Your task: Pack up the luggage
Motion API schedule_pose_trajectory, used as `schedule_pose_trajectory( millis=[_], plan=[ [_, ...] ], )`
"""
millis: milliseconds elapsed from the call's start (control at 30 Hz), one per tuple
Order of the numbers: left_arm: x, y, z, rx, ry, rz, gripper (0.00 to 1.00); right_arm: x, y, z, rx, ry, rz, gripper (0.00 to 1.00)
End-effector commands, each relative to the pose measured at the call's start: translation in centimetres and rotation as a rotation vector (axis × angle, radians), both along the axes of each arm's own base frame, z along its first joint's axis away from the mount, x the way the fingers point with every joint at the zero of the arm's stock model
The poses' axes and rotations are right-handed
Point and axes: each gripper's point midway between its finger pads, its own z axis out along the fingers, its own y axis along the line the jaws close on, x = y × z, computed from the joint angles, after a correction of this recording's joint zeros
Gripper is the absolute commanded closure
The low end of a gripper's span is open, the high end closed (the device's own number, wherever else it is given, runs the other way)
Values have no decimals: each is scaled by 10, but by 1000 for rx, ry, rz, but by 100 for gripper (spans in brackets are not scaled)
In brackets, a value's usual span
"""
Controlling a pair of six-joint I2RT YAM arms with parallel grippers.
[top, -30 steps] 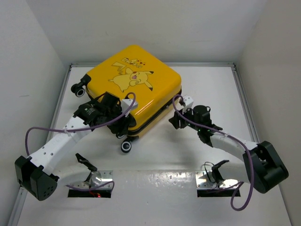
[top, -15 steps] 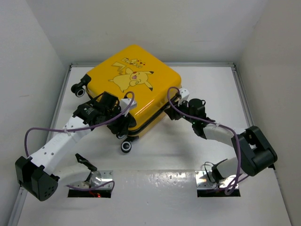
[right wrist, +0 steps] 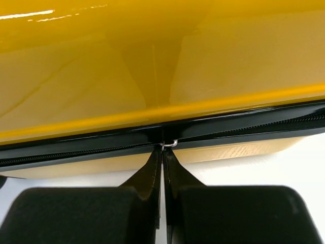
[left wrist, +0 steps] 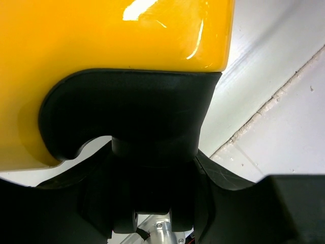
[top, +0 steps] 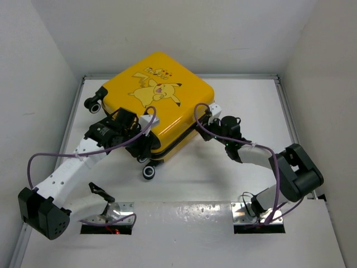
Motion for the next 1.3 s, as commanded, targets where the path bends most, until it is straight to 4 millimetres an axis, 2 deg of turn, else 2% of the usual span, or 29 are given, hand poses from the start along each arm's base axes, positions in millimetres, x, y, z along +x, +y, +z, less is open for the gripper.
schedule_pose_trajectory(
  millis=[0, 233, 267, 333, 367, 433, 467, 500, 533, 633, 667, 700, 733, 767, 800, 833, 867, 900, 933, 967, 1000, 1033, 1067, 1100, 1133, 1200, 1233, 1267],
  plan=[
    [61, 14, 39, -53, -246, 172, 100, 20, 11, 43, 39, -158, -3, 100],
    [72, 46, 33, -11, -242, 269, 100, 37, -18, 32, -66, -153, -133, 100],
    [74, 59, 31, 10, -240, 301, 100, 39, -22, 28, -80, -143, -147, 100],
    [76, 72, 26, 31, -221, 344, 100, 47, -36, 20, -106, -123, -194, 100],
    [80, 86, 26, 55, -229, 387, 100, 50, -39, 26, -106, -136, -202, 100],
    [85, 101, 22, 87, -223, 440, 100, 58, -51, 23, -129, -132, -238, 100],
    [86, 110, 21, 101, -226, 469, 100, 61, -45, 25, -128, -140, -229, 100],
    [90, 127, 13, 144, -205, 526, 100, 67, -55, 25, -139, -139, -251, 100],
    [93, 135, 13, 157, -203, 554, 100, 73, -62, 22, -152, -136, -265, 100],
    [108, 162, 13, 183, -203, 643, 100, 92, -68, 20, -185, -147, -297, 100],
    [115, 177, 18, 202, -219, 683, 100, 102, -77, 22, -191, -153, -320, 100],
    [116, 185, 12, 219, -200, 706, 100, 111, -80, 20, -197, -151, -329, 100],
    [124, 192, 17, 216, -215, 728, 100, 117, -88, 20, -203, -154, -347, 100],
    [132, 203, 9, 234, -194, 756, 100, 123, -96, 5, -221, -122, -364, 100],
    [137, 220, 13, 248, -195, 806, 100, 139, -100, 19, -204, -152, -381, 100],
    [144, 229, 13, 256, -198, 829, 100, 144, -102, 20, -203, -153, -386, 100],
    [148, 238, 11, 269, -188, 850, 100, 150, -106, 3, -215, -125, -382, 100],
    [154, 256, -1, 305, -157, 894, 100, 167, -110, 22, -197, -167, -404, 100],
    [164, 266, 6, 314, -171, 918, 100, 174, -112, 24, -198, -172, -409, 100],
    [169, 272, 3, 318, -160, 929, 100, 185, -116, 24, -193, -172, -407, 100],
    [174, 283, -10, 336, -121, 962, 100, 197, -114, 27, -183, -181, -406, 100],
    [186, 286, -4, 332, -139, 965, 100, 202, -114, 16, -188, -164, -400, 100],
    [192, 290, -7, 317, -129, 965, 100, 214, -115, 25, -173, -185, -392, 100],
    [198, 290, -9, 310, -125, 960, 100, 228, -113, 13, -166, -174, -387, 100],
    [211, 287, -14, 280, -116, 937, 100, 240, -110, 26, -145, -206, -380, 100],
    [223, 281, -16, 239, -118, 909, 100, 255, -108, 29, -116, -218, -377, 100],
    [230, 276, -16, 242, -131, 885, 100, 273, -107, 27, -96, -234, -376, 100],
    [236, 267, -18, 249, -142, 849, 100, 277, -98, 27, -48, -226, -344, 100]
  ],
)
